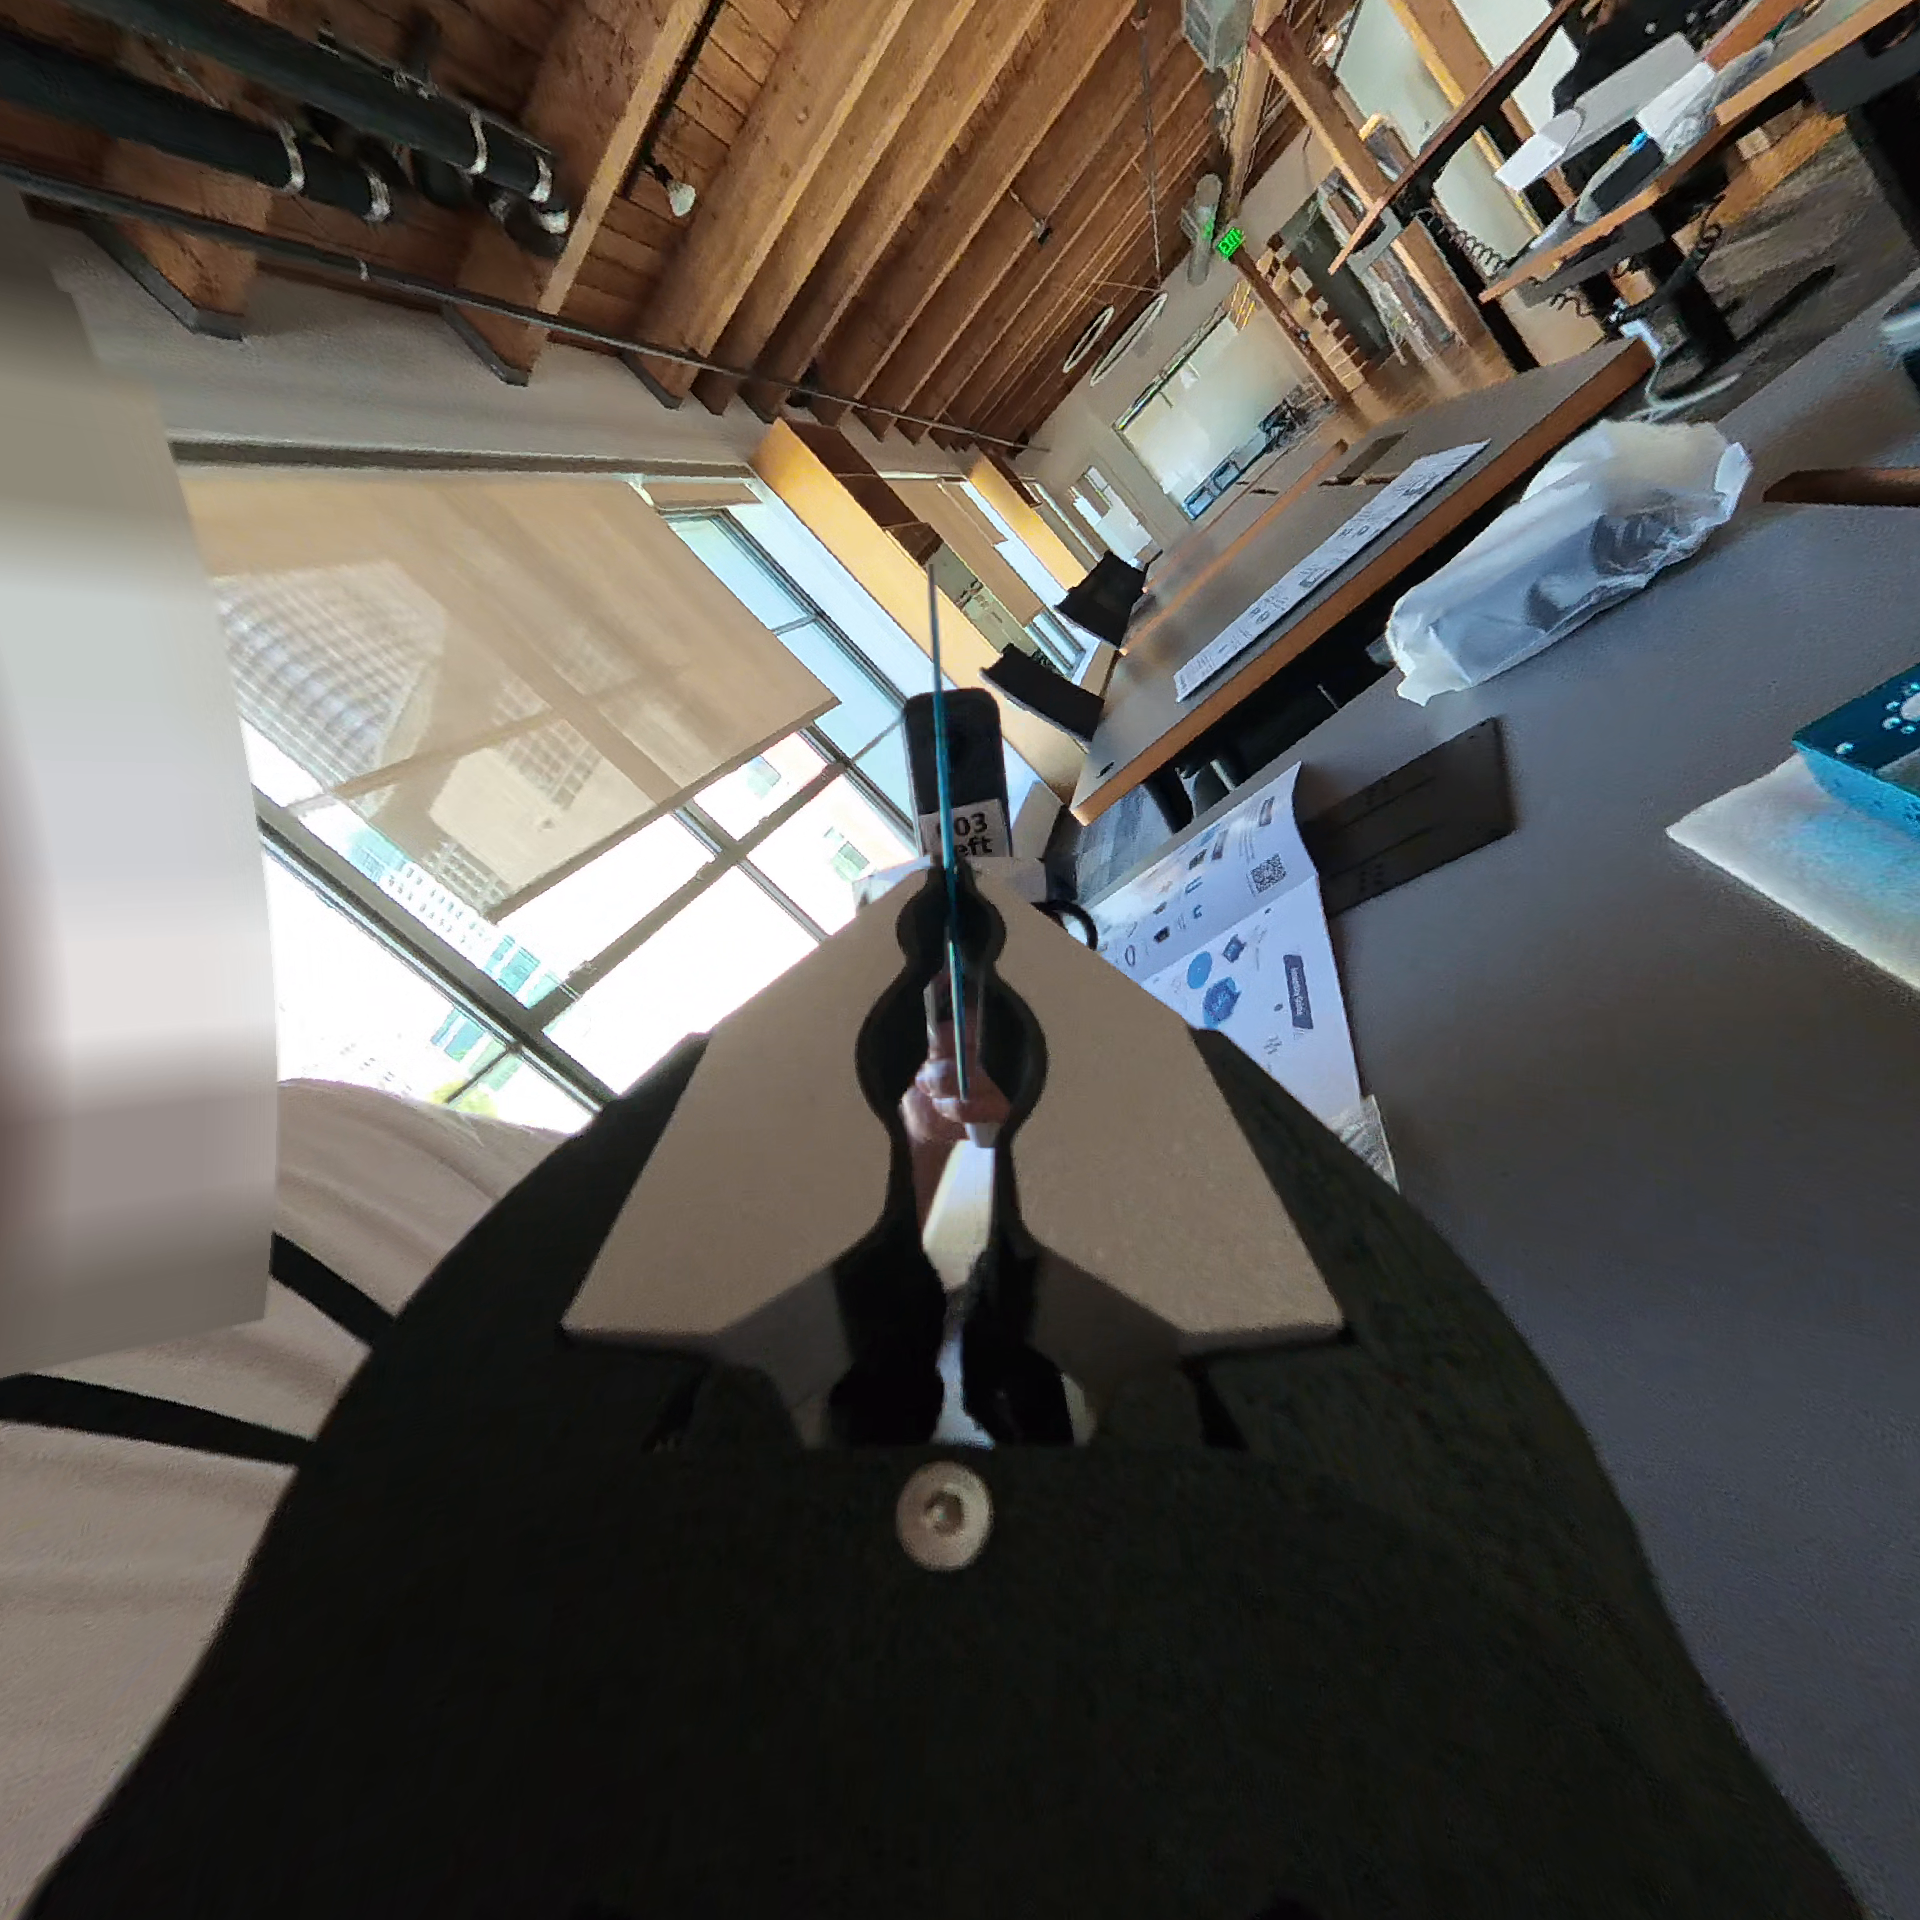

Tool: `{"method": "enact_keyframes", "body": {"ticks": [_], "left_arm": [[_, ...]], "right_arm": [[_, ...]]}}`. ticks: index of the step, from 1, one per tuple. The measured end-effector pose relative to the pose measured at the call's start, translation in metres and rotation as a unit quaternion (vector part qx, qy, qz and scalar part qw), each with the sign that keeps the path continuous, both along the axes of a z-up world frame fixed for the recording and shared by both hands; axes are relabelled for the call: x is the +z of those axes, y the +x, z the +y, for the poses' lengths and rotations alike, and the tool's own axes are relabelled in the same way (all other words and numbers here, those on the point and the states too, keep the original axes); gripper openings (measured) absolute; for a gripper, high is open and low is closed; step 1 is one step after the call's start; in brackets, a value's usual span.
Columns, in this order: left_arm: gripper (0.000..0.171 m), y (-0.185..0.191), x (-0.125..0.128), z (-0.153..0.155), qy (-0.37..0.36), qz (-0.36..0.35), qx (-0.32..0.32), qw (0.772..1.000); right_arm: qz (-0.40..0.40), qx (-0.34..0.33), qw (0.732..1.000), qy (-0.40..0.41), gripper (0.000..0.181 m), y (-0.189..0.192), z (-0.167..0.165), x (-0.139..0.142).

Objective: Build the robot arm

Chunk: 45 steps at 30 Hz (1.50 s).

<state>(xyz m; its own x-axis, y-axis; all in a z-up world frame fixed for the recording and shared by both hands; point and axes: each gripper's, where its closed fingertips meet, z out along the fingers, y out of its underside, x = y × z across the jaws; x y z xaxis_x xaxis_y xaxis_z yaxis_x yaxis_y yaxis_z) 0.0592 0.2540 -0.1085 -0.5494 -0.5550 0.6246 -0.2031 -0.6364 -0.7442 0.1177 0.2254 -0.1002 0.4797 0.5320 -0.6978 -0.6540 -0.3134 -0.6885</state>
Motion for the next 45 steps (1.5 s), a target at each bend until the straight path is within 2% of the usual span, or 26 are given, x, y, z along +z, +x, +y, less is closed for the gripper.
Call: {"method": "enact_keyframes", "body": {"ticks": [1,3,5,7,8,11,13,14,16,19,21,23,25,26,27,28,30,31,33,34,37,41,45], "left_arm": [[0.000,-0.006,-0.003,-0.003,-0.005,-0.001,0.000,1.000],[0.000,-0.023,-0.006,-0.004,-0.023,-0.004,0.001,1.000],[0.000,-0.041,-0.013,0.001,-0.029,0.007,0.020,0.999],[0.000,-0.059,-0.025,0.008,-0.021,0.031,0.049,0.998],[0.000,-0.067,-0.034,0.012,-0.017,0.050,0.066,0.996],[0.000,-0.091,-0.055,0.015,-0.025,0.096,0.107,0.989],[0.000,-0.101,-0.068,0.012,-0.036,0.126,0.130,0.983],[0.000,-0.105,-0.075,0.010,-0.038,0.140,0.142,0.979],[0.000,-0.109,-0.084,0.004,-0.046,0.160,0.154,0.974],[0.000,-0.111,-0.089,-0.009,-0.058,0.166,0.148,0.973],[0.000,-0.111,-0.088,-0.016,-0.073,0.162,0.140,0.974],[0.000,-0.111,-0.087,-0.019,-0.084,0.160,0.137,0.974],[0.000,-0.111,-0.086,-0.020,-0.099,0.155,0.137,0.973],[0.000,-0.111,-0.084,-0.020,-0.113,0.150,0.134,0.973],[0.000,-0.111,-0.080,-0.019,-0.132,0.143,0.131,0.972],[0.000,-0.111,-0.077,-0.018,-0.153,0.136,0.127,0.971],[0.000,-0.111,-0.070,-0.017,-0.191,0.124,0.119,0.966],[0.000,-0.111,-0.067,-0.017,-0.207,0.119,0.113,0.964],[0.000,-0.110,-0.064,-0.018,-0.227,0.118,0.104,0.961],[0.000,-0.110,-0.063,-0.019,-0.237,0.117,0.099,0.959],[0.000,-0.109,-0.059,-0.023,-0.266,0.116,0.080,0.954],[0.000,-0.109,-0.062,-0.026,-0.284,0.123,0.077,0.948],[0.000,-0.108,-0.066,-0.027,-0.292,0.132,0.072,0.945]], "right_arm": [[-0.020,0.000,1.000,0.006,0.000,-0.005,-0.005,-0.002],[-0.077,-0.027,0.997,0.014,0.022,-0.004,-0.014,-0.006],[-0.178,-0.044,0.983,0.006,0.022,-0.001,-0.033,-0.021],[-0.334,-0.055,0.940,-0.045,0.022,0.005,-0.054,-0.065],[-0.389,-0.043,0.917,-0.071,0.029,0.002,-0.067,-0.087],[-0.476,-0.006,0.867,-0.147,0.032,-0.015,-0.091,-0.140],[-0.534,0.000,0.827,-0.177,0.030,-0.021,-0.094,-0.163],[-0.554,0.001,0.810,-0.189,0.027,-0.023,-0.093,-0.170],[-0.572,0.014,0.795,-0.201,0.024,-0.029,-0.086,-0.179],[-0.582,0.040,0.779,-0.229,0.016,-0.027,-0.077,-0.190],[-0.603,0.057,0.758,-0.244,0.015,-0.021,-0.075,-0.199],[-0.605,0.075,0.756,-0.237,0.005,-0.025,-0.074,-0.200],[-0.610,0.080,0.751,-0.239,0.005,-0.024,-0.073,-0.200],[-0.612,0.073,0.752,-0.233,0.005,-0.023,-0.070,-0.196],[-0.601,0.059,0.769,-0.208,0.005,-0.028,-0.063,-0.184],[-0.575,0.039,0.801,-0.162,0.005,-0.038,-0.054,-0.162],[-0.500,0.002,0.866,-0.028,0.004,-0.066,-0.039,-0.101],[-0.454,-0.028,0.889,0.052,0.004,-0.077,-0.036,-0.066],[-0.354,-0.068,0.913,0.190,0.004,-0.095,-0.040,-0.013],[-0.323,-0.077,0.919,0.212,0.003,-0.099,-0.040,-0.004],[-0.292,-0.096,0.931,0.197,0.004,-0.104,-0.028,-0.017],[-0.311,-0.108,0.927,0.181,0.004,-0.105,-0.020,-0.032],[-0.289,-0.106,0.935,0.179,0.004,-0.104,-0.021,-0.033]]}}
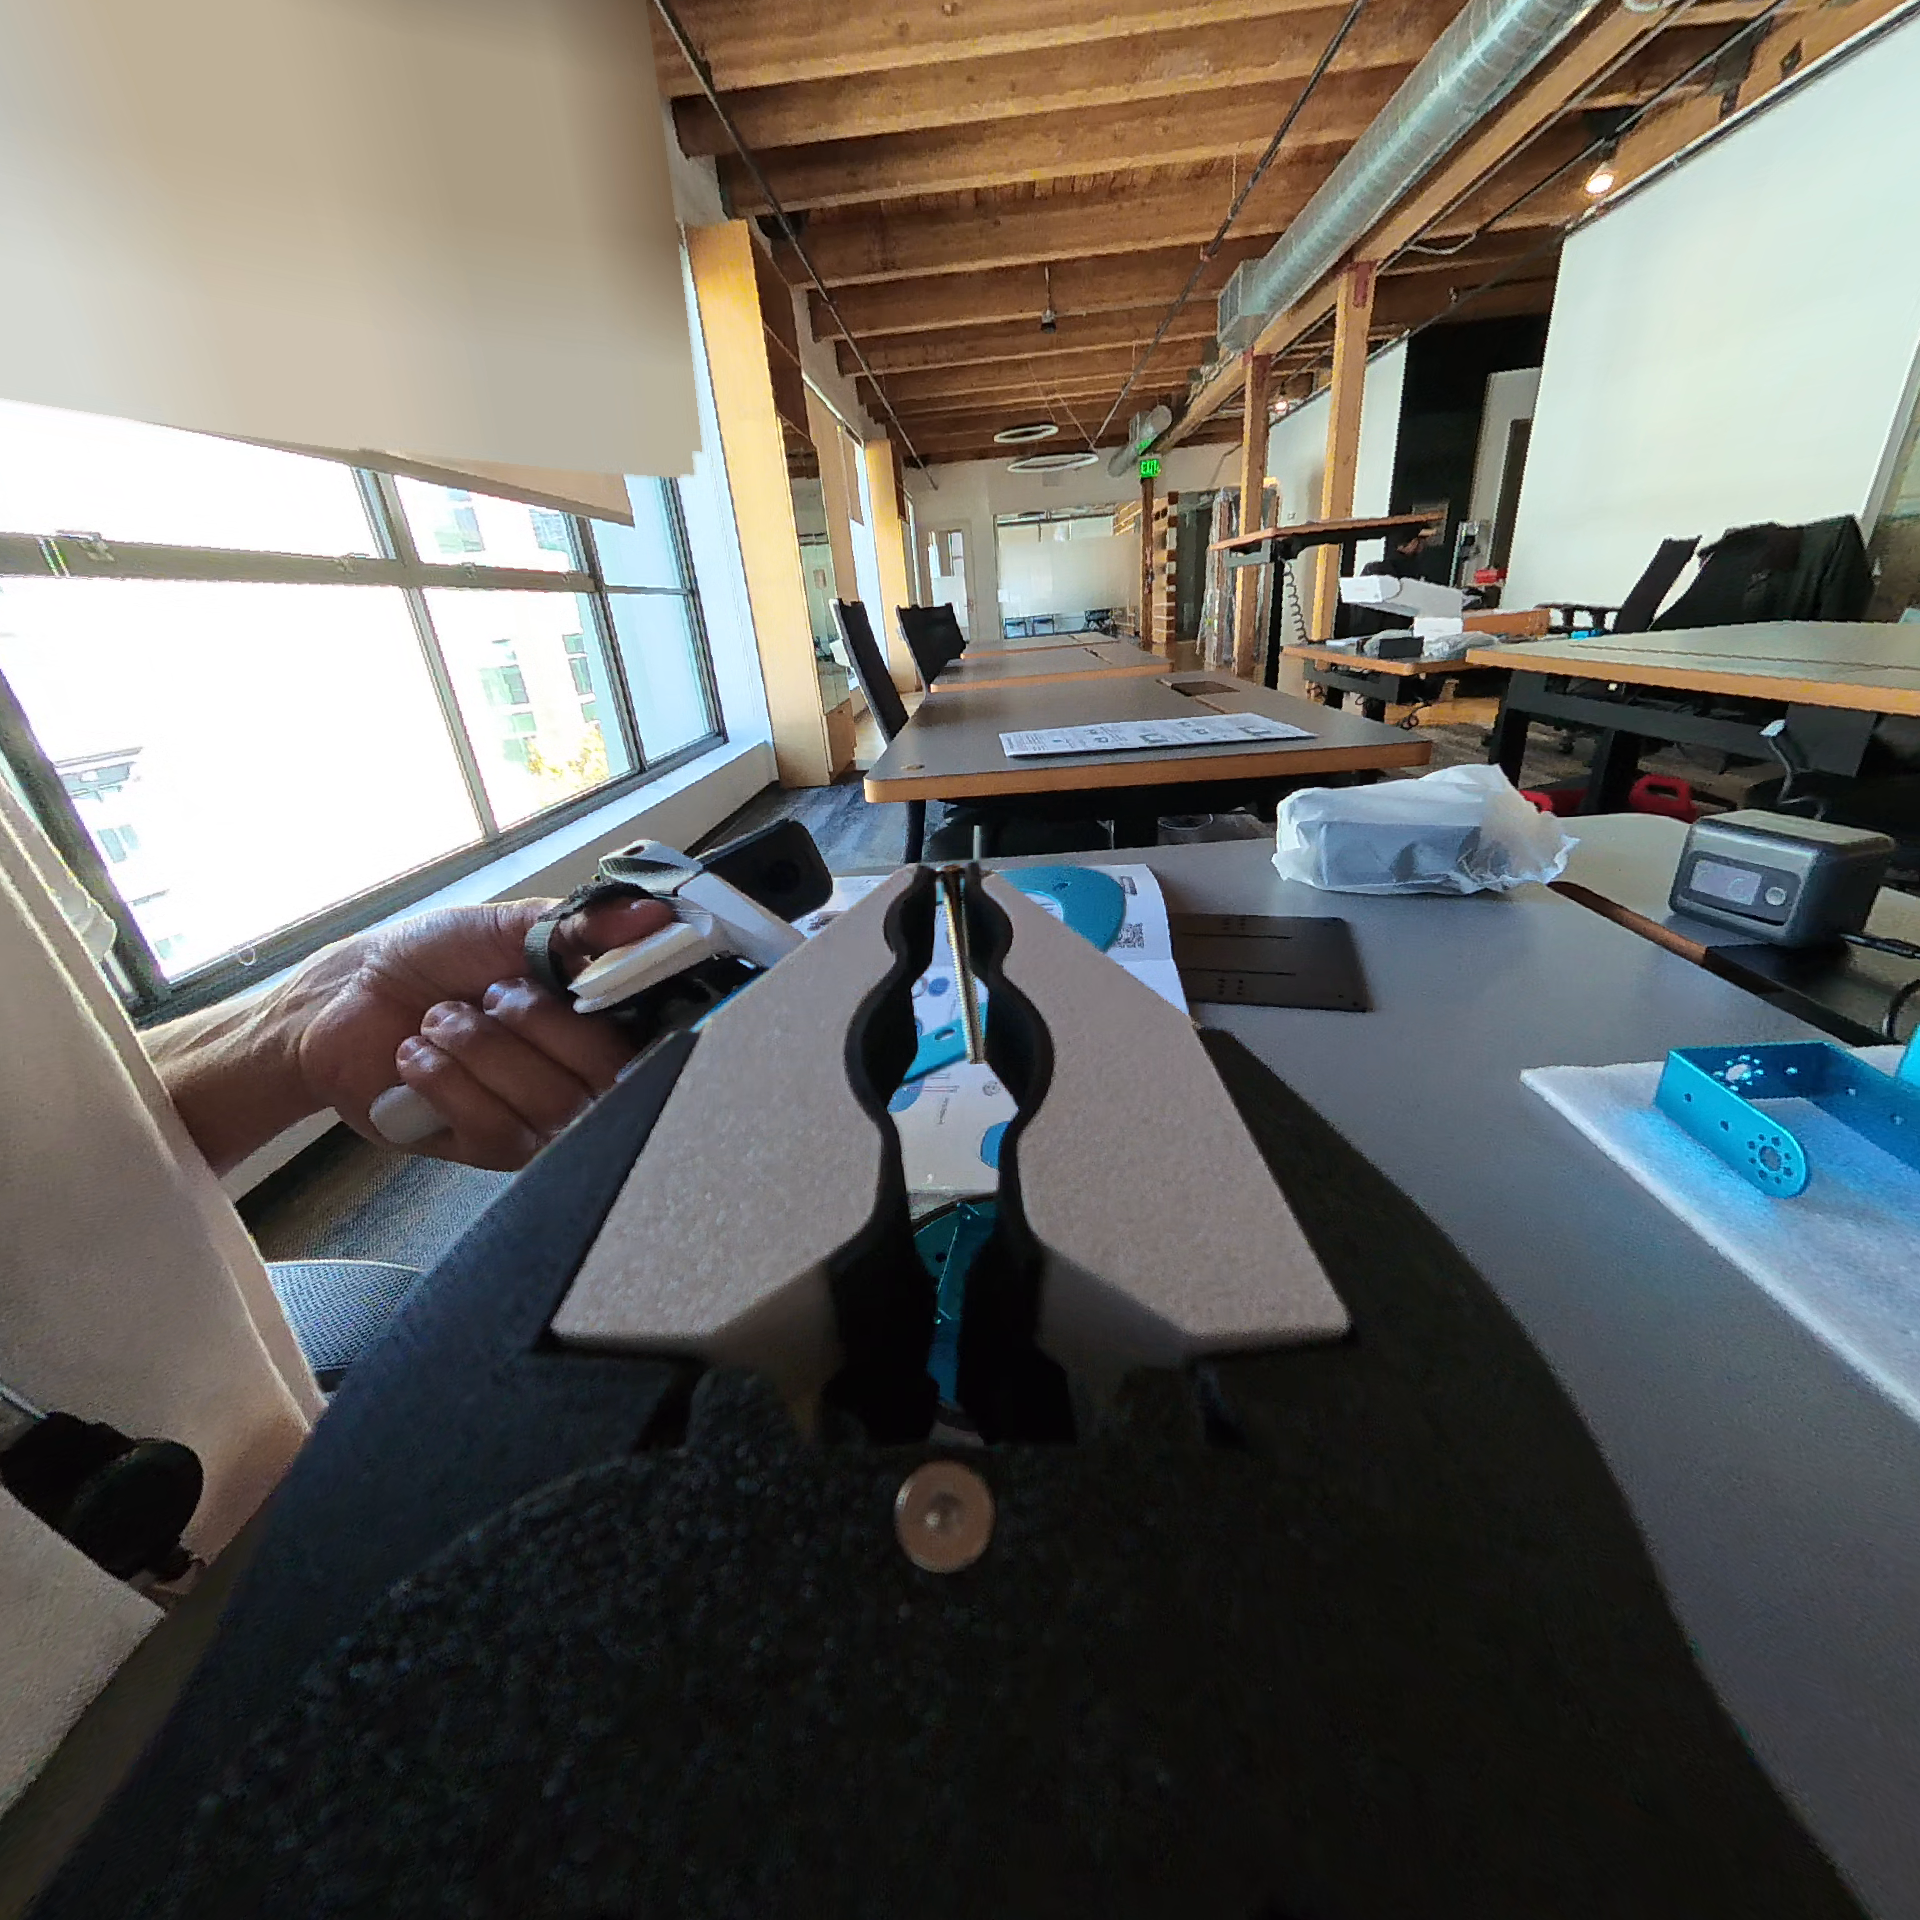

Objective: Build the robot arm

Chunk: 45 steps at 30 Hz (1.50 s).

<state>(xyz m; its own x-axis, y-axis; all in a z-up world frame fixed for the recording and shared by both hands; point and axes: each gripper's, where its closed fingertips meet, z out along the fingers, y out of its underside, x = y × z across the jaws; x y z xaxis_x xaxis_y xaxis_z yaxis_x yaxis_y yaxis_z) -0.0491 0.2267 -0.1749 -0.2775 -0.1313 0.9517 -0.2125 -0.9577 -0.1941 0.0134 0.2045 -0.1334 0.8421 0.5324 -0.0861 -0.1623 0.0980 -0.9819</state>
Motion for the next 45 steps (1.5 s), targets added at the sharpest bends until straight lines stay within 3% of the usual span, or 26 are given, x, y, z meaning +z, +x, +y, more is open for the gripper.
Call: {"method": "enact_keyframes", "body": {"ticks": [16,22,36,45], "left_arm": [[0.000,0.005,-0.004,-0.006,-0.034,-0.004,-0.012,0.999],[0.000,0.008,-0.005,-0.010,-0.081,-0.016,-0.022,0.996],[0.000,0.002,-0.007,-0.001,-0.083,-0.015,-0.006,0.996],[0.000,-0.001,-0.006,0.005,-0.048,-0.003,0.010,0.999]], "right_arm": [[0.015,0.002,1.000,0.000,0.004,0.000,-0.001,0.002],[0.021,0.014,1.000,0.002,0.004,-0.007,0.000,0.002],[0.020,0.007,1.000,0.001,0.004,-0.001,-0.003,0.000],[-0.105,-0.030,0.993,-0.044,0.005,-0.001,-0.004,-0.025]]}}
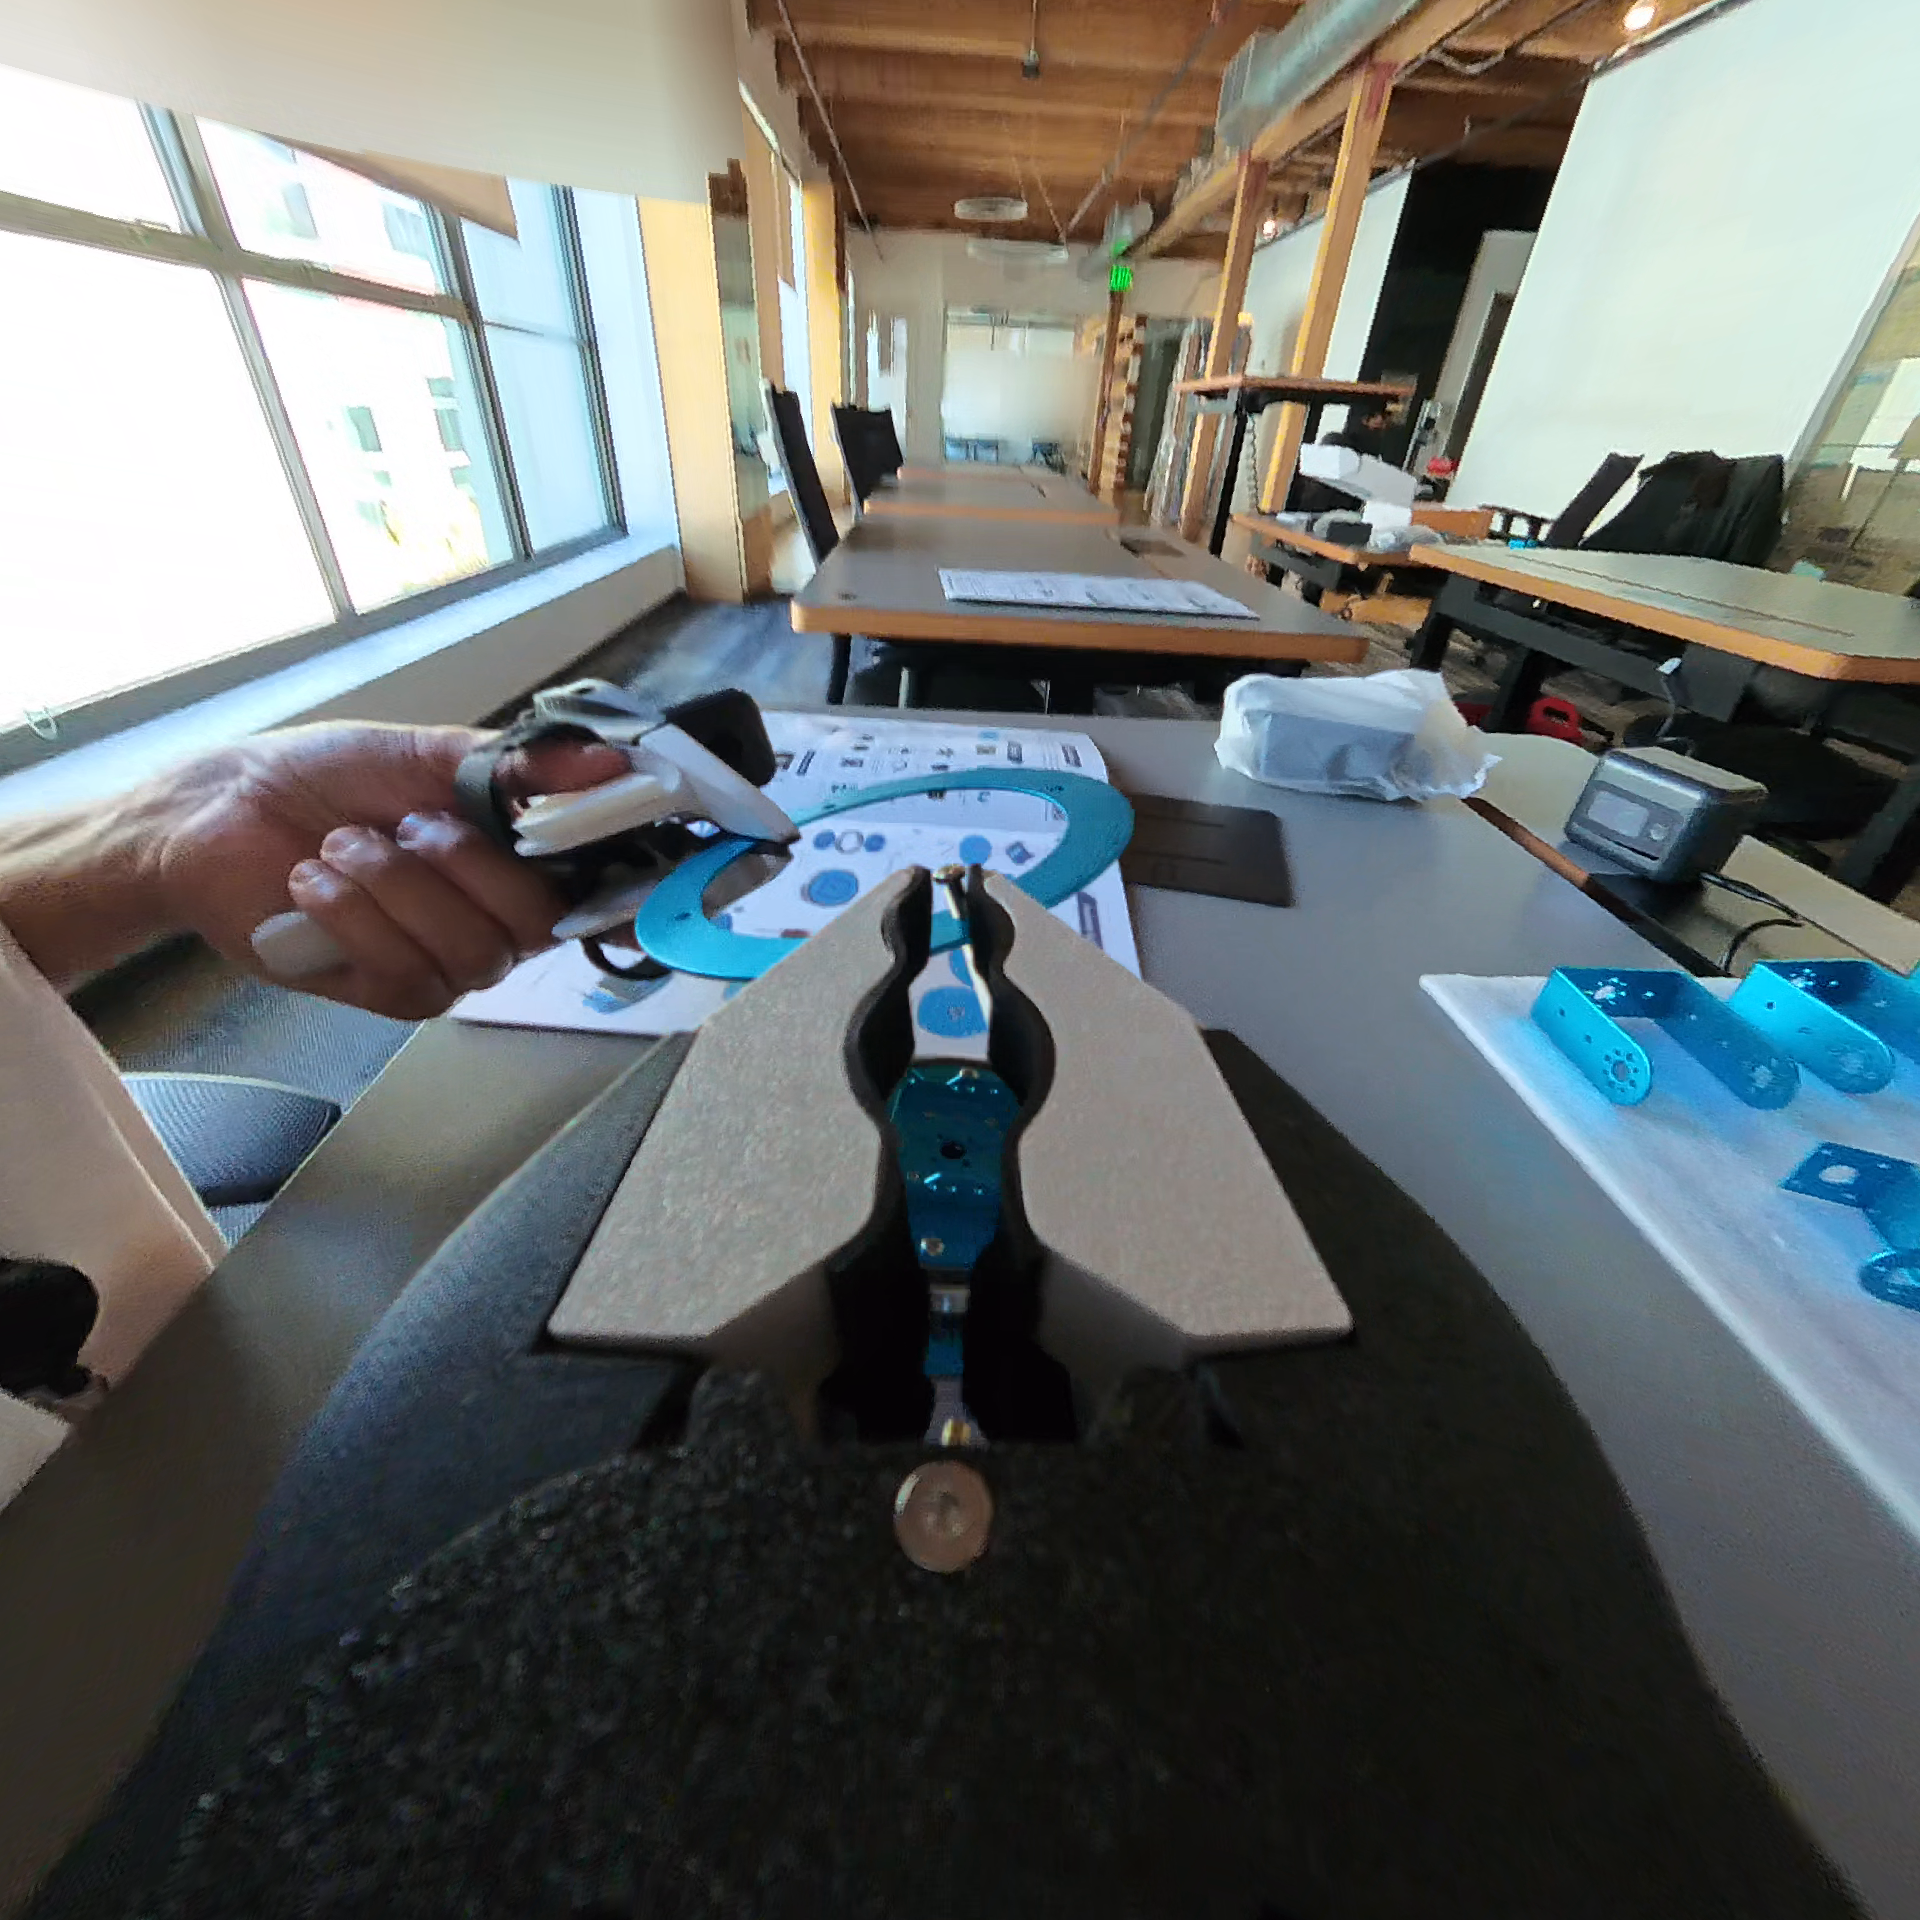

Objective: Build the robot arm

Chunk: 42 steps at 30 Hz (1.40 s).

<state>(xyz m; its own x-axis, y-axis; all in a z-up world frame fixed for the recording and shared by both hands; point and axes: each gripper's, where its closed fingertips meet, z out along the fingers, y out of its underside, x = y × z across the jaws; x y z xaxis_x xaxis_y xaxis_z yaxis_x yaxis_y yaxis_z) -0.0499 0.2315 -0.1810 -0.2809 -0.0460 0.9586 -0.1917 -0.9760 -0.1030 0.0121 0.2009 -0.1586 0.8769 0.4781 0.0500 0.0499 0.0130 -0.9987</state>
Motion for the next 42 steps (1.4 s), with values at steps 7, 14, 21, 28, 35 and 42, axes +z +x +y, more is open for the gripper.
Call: {"method": "enact_keyframes", "body": {"ticks": [7,14,21,28,35,42], "left_arm": [[0.000,-0.007,0.002,0.009,0.029,0.013,-0.001,0.999],[0.000,-0.020,-0.006,0.003,0.113,0.059,-0.036,0.991],[0.000,-0.022,-0.017,-0.007,0.081,0.073,-0.029,0.994],[0.000,-0.013,-0.023,-0.020,0.068,0.071,-0.045,0.994],[0.000,-0.004,-0.030,-0.027,0.134,0.090,-0.050,0.986],[0.000,0.002,-0.030,-0.033,0.165,0.086,-0.037,0.982]], "right_arm": [[-0.033,0.016,0.996,-0.079,0.029,0.004,-0.041,0.001],[-0.120,0.006,0.938,-0.326,0.019,0.008,-0.113,-0.102],[-0.101,-0.059,0.933,-0.339,0.016,-0.005,-0.138,-0.128],[-0.134,-0.149,0.925,-0.323,0.012,-0.002,-0.150,-0.140],[-0.145,-0.148,0.928,-0.309,0.003,-0.001,-0.150,-0.122],[-0.166,-0.092,0.914,-0.360,0.003,0.009,-0.152,-0.097]]}}
